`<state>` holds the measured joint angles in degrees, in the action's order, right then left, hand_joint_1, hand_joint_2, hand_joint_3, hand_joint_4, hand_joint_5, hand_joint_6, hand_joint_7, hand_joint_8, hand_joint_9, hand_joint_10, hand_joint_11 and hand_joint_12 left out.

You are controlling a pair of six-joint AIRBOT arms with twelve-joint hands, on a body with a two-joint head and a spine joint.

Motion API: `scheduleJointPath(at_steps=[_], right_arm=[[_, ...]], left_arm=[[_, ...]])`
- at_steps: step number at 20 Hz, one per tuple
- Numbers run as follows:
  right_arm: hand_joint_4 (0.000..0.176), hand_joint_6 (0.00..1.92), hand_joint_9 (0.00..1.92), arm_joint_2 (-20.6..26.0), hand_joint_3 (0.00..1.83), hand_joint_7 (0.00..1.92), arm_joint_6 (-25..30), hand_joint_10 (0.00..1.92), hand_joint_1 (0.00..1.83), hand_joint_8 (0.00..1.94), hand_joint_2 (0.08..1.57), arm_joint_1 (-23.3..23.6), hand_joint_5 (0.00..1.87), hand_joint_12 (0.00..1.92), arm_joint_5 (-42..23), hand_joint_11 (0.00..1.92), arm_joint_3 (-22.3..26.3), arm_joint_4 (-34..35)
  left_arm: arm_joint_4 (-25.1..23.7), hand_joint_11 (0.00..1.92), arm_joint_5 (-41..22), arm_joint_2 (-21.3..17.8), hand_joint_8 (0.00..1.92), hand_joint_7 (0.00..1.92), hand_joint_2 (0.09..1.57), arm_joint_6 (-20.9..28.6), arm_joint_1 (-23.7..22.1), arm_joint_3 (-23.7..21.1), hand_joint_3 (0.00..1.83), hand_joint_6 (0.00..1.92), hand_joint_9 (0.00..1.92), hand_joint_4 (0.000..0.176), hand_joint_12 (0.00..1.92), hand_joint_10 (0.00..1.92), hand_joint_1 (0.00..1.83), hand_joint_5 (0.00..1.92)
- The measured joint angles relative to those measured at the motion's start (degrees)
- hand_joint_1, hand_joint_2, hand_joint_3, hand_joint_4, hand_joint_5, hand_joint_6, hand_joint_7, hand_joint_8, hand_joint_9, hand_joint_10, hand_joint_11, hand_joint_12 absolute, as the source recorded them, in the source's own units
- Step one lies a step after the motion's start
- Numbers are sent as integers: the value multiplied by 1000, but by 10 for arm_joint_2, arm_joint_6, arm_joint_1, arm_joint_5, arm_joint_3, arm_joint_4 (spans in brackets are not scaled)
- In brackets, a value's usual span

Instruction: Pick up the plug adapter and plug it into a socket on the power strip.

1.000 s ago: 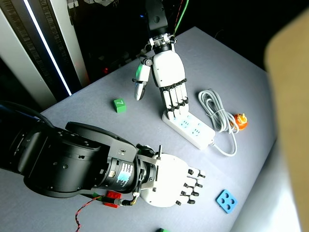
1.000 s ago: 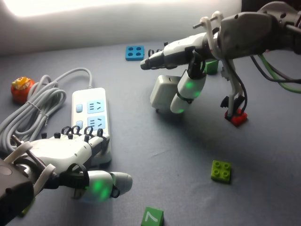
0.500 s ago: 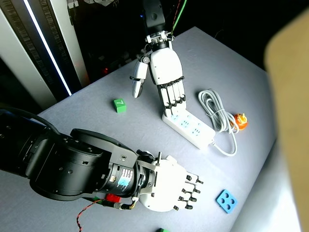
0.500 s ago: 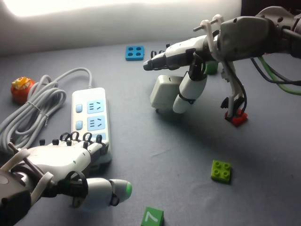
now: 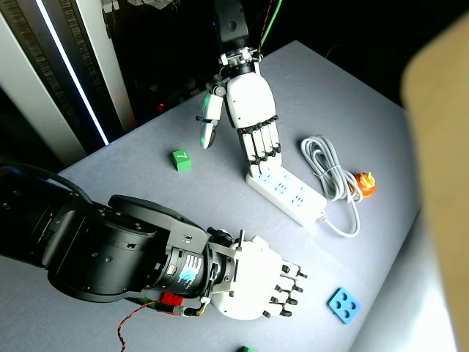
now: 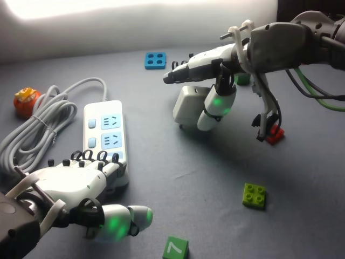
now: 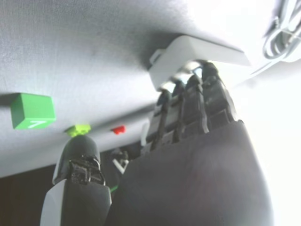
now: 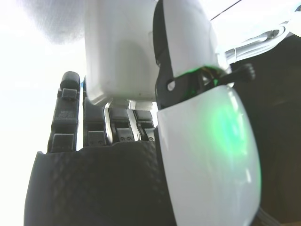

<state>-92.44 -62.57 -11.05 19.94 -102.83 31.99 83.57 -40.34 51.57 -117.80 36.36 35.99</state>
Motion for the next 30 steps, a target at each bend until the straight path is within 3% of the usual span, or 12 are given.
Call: scheduleJointPath(at_steps=[1, 4, 8, 11, 14, 15, 16, 17, 18, 19, 22, 30], right_arm=[[0, 17, 47, 0, 3, 65, 0, 1, 1347, 13, 998, 0, 124, 321, 0, 11, 0, 0], [0, 13, 188, 0, 2, 233, 10, 18, 1324, 12, 1017, 0, 266, 697, 0, 0, 0, 1], [0, 9, 404, 0, 2, 462, 17, 17, 1237, 8, 1069, 0, 428, 958, 0, 20, 0, 1], [0, 17, 631, 0, 0, 704, 17, 21, 1204, 6, 1033, 0, 693, 1070, 0, 60, 0, 0], [0, 16, 917, 0, 0, 950, 17, 32, 1259, 11, 1020, 0, 905, 901, -2, 523, 0, 0], [0, 627, 1006, 0, 0, 1028, 17, 27, 1201, 13, 1056, 0, 1049, 818, -4, 639, 0, 0], [0, 847, 1040, 0, 6, 1055, 17, 23, 1178, 10, 1081, 0, 1023, 782, -5, 680, 0, 2], [0, 976, 1081, 0, 12, 1133, 14, 14, 1225, 540, 1075, 0, 982, 740, -4, 734, 0, 1], [7, 1011, 1122, 0, 0, 1105, 13, 17, 1227, 745, 1093, 0, 958, 741, -4, 770, 0, 1], [17, 1007, 1144, 0, 0, 1096, 12, 23, 1227, 794, 1095, 0, 960, 746, -4, 790, -1, -1], [30, 840, 1266, 0, 0, 1183, 10, 22, 1242, 646, 1056, 0, 1067, 704, -1, 945, -2, -1], [13, 742, 1345, 23, 0, 1251, -54, 10, 1255, 558, 1036, 24, 1110, 637, 16, 1042, 15, -6]], left_arm=[[0, 0, 0, 1, 0, 12, 1211, 0, 0, 1, 0, 0, 1, 0, 0, 0, 0, 7], [0, 0, 0, 1, 3, 17, 1211, 0, 0, 1, 1, 2, 0, 0, 0, 0, 0, 8], [0, 7, 0, 1, 9, 35, 1209, -2, -2, 1, 0, 9, 18, 0, 3, 7, 0, 32], [0, 11, 0, 1, 8, 39, 1203, -2, -4, 1, 0, 11, 23, 0, 6, 7, 0, 41], [0, 6, 0, 1, 7, 42, 1210, -2, -4, 1, 1, 7, 23, 0, 5, 5, 0, 38], [0, 0, 0, 1, 6, 41, 1210, -2, -4, 1, 1, 5, 19, 0, 2, 3, 0, 35], [0, 0, 0, 1, 5, 41, 1211, -2, -4, 1, 1, 4, 20, 0, 1, 3, 0, 34], [0, 2, 0, 1, 7, 46, 1209, -2, -4, 1, 0, 8, 24, 0, 1, 5, 0, 43], [0, 11, 0, 1, 10, 55, 1208, -2, -4, 1, 0, 10, 32, 0, 5, 8, 0, 50], [0, 12, 0, 1, 10, 58, 1205, -2, -4, 1, 0, 11, 33, 0, 6, 8, 0, 56], [0, 9, 0, 1, 7, 62, 1207, -2, -5, 1, 0, 7, 35, 0, 7, 6, 0, 57], [5, 0, -2, 1, 0, 34, 1211, -1, -10, 1, 1, 0, 6, 0, 0, 0, 0, 37]])
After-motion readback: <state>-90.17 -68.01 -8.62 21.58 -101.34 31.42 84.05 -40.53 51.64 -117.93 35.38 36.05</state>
